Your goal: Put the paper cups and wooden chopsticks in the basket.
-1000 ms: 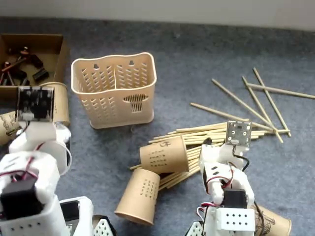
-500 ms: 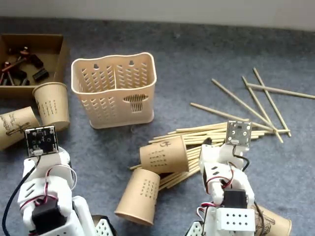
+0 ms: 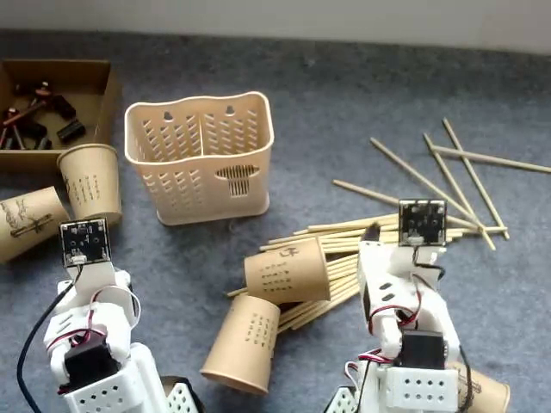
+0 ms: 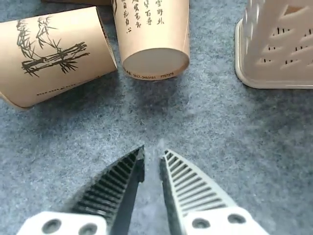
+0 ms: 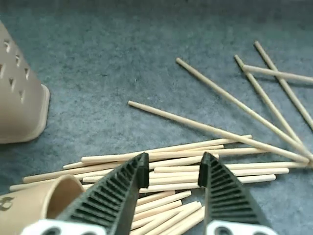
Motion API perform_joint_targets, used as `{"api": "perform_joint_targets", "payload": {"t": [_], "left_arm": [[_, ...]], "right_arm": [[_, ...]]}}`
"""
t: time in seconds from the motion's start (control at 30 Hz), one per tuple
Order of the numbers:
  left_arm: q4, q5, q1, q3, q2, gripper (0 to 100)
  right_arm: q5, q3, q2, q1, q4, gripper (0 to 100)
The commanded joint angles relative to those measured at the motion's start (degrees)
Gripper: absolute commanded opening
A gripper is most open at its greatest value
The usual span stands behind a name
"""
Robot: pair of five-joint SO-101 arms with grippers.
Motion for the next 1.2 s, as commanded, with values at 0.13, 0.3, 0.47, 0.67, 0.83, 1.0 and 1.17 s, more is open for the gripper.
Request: {"api": "perform_joint_targets", "payload": {"t": [0.13, 0.3, 0.47, 0.67, 0.83, 1.0, 1.17], "left_arm": [[-1.5, -0.3, -0.5, -0.1, 0.1, 7], [-1.8, -0.4, -0.4, 0.7, 0.1, 7], [-3.0, -0.4, -0.4, 1.4, 0.1, 7], [-3.0, -0.4, -0.4, 1.5, 0.1, 7], [-3.0, -0.4, -0.4, 1.5, 0.1, 7], [-3.0, -0.4, -0.4, 1.5, 0.1, 7], [-2.9, -0.4, -0.4, 1.5, 0.1, 7]], "right_arm": [[4.6, -23.5, 9.5, 0.7, 13.0, 17.6], [6.0, -35.1, 19.5, -2.5, 22.0, 17.6], [5.5, -44.1, 30.3, -8.7, 32.0, 17.6], [1.4, -49.3, 39.1, -14.6, 38.4, 17.6], [0.2, -49.3, 45.5, -18.4, 39.1, 17.6], [-1.3, -49.2, 51.6, -22.2, 38.9, 17.6], [-2.2, -49.1, 55.6, -26.2, 38.7, 17.6]]}}
